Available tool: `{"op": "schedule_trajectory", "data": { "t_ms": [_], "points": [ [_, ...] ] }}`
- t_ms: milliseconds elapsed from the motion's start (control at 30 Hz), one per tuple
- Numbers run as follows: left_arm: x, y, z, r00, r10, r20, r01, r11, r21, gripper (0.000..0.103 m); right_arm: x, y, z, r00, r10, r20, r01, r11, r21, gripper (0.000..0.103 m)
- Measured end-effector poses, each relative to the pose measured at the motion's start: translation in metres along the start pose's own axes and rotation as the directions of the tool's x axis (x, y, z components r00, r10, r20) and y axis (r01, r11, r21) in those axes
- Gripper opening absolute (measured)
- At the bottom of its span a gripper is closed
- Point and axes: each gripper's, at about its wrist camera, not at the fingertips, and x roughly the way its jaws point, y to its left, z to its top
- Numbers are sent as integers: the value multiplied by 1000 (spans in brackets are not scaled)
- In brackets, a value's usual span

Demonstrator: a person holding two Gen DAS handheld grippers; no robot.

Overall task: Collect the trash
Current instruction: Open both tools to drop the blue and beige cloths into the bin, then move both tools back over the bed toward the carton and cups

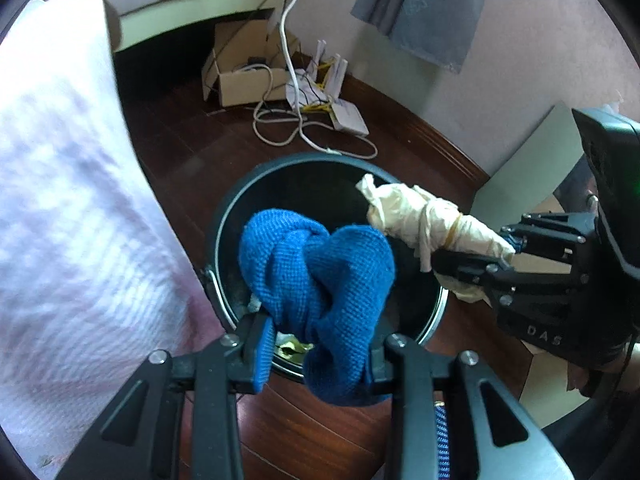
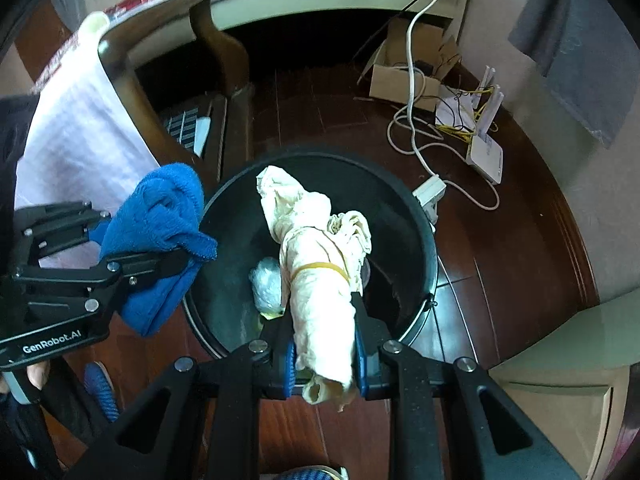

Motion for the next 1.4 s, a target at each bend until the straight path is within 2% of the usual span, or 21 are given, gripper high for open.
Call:
{"op": "schedule_trajectory", "data": {
  "t_ms": [133, 200, 267, 300, 333, 400, 500, 633, 867, 1000, 1400],
  "points": [
    [8, 5, -1, 999, -28, -23, 28, 1000, -8, 37, 9, 2, -1, 1000, -3, -26, 3, 1000, -17, 24],
    [11, 9, -2, 998, -60, -26, 59, 998, -23, 55, 13, 2, 0, 999, -2, -38, 1, 1000, -20, 25],
    [8, 14, -5, 1000, -10, 3, 10, 998, -54, 72, 18, -1, 1, 998, -40, -50, 38, 999, -30, 52],
    [7, 18, -7, 1000, 1, 15, 0, 997, -72, 77, 20, -4, 1, 996, -73, -50, 72, 997, -32, 85],
    [6, 23, -10, 1000, 6, 20, -4, 996, -93, 78, 19, -8, 0, 993, -110, -37, 109, 994, -29, 96],
    [4, 33, -15, 999, 32, 19, -29, 992, -127, 83, 16, -15, 0, 993, -115, -24, 114, 993, -15, 96],
    [1, 42, -22, 994, 107, 27, -102, 984, -144, 92, 12, -21, 4, 992, -125, -21, 125, 992, 6, 98],
    [-6, 45, -25, 983, 179, 39, -171, 973, -157, 93, 9, -14, 8, 991, -135, -16, 135, 991, -2, 103],
    [-30, 44, -32, 973, 222, 69, -207, 963, -172, 96, -5, 0, 12, 992, -123, 11, 123, 992, -5, 103],
    [-51, 44, -38, 953, 292, 84, -274, 946, -175, 99, -20, 11, 16, 994, -97, 46, 97, 995, -7, 103],
    [-122, 46, -47, 923, 349, 165, -306, 922, -237, 99, -79, 50, 28, 982, -31, 186, 41, 998, -49, 103]
  ]
}}
